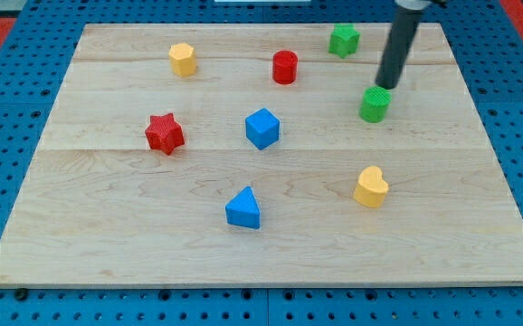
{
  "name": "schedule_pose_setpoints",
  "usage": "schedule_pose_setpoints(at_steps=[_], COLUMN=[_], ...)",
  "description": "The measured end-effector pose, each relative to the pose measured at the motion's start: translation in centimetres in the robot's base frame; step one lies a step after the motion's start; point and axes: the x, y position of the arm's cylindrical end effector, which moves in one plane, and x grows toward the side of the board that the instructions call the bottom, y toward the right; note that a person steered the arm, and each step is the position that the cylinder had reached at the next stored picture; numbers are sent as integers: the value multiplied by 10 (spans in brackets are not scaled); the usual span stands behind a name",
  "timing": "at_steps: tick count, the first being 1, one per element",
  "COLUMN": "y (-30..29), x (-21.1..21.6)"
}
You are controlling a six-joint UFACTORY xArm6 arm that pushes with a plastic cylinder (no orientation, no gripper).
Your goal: Move the green circle towards the center right of the board
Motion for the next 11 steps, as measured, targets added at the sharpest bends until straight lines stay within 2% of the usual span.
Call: schedule_pose_setpoints(at_steps=[1, 2, 3, 4, 5, 7, 8, 9, 10, 11], y=[-50, -12, -14, -68, -40, 16, -27, -33, 15, -8], x=[0, 16, 32, 59, 79, 50, 63, 20, -23, -86])
